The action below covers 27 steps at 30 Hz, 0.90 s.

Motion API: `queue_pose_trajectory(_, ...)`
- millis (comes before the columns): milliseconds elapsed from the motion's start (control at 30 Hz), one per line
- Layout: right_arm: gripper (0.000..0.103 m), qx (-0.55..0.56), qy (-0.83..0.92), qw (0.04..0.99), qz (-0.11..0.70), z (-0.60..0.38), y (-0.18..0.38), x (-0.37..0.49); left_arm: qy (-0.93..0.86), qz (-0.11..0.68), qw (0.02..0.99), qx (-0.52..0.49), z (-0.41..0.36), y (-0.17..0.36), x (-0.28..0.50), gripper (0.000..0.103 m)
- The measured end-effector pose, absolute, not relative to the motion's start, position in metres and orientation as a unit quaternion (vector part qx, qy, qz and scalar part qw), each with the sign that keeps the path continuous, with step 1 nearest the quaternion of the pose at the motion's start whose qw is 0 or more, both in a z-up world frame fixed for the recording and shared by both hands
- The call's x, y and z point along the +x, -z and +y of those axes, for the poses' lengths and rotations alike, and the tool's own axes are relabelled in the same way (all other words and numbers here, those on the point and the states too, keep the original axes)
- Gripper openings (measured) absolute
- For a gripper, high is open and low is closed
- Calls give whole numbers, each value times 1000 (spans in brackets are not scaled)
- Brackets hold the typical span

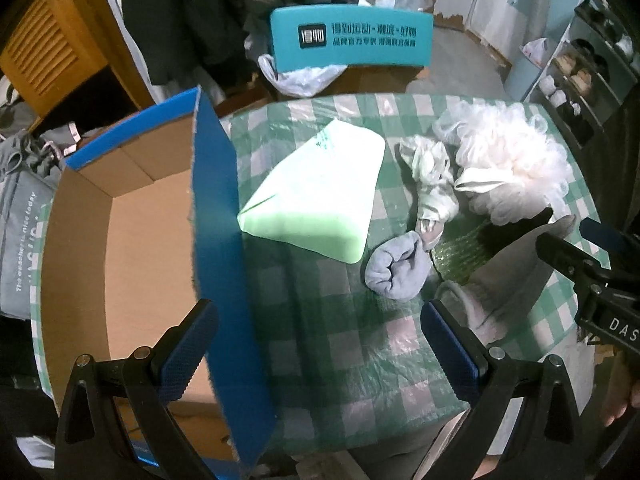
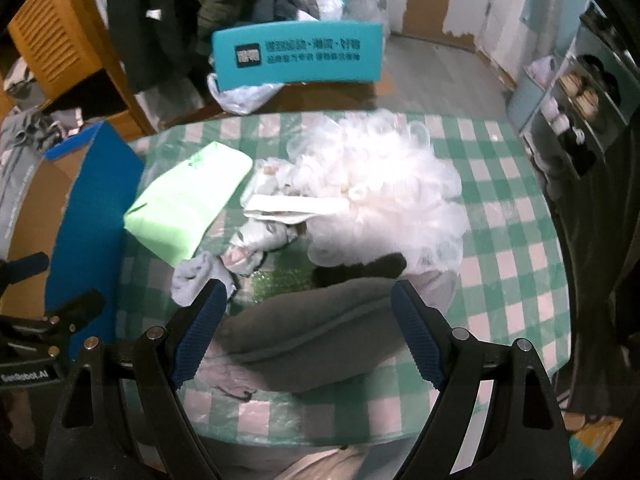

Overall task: Organize soft objects
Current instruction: 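Grasp the grey fleece slipper with the right tool while the left tool approaches the grey sock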

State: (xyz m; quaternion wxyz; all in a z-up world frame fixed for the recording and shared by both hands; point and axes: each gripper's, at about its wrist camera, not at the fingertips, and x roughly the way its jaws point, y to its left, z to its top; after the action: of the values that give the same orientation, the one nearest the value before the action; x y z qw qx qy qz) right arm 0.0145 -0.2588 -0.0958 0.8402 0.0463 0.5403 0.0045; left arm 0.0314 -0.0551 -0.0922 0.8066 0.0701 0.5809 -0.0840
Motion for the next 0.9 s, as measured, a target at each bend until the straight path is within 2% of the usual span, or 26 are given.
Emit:
queue_pose_trajectory(433, 83, 56, 50, 802, 592, -258, 147, 17, 80, 594, 796, 79, -62, 117, 47, 102)
queue_pose_trajectory(767, 83, 94, 69, 768, 630, -270, 179, 13, 83, 600, 791, 86, -67, 125, 50, 102)
queue_pose_trajectory(900, 83, 144, 70, 736, 657, -286, 203, 11, 87, 605, 786, 90, -70, 130, 51, 102)
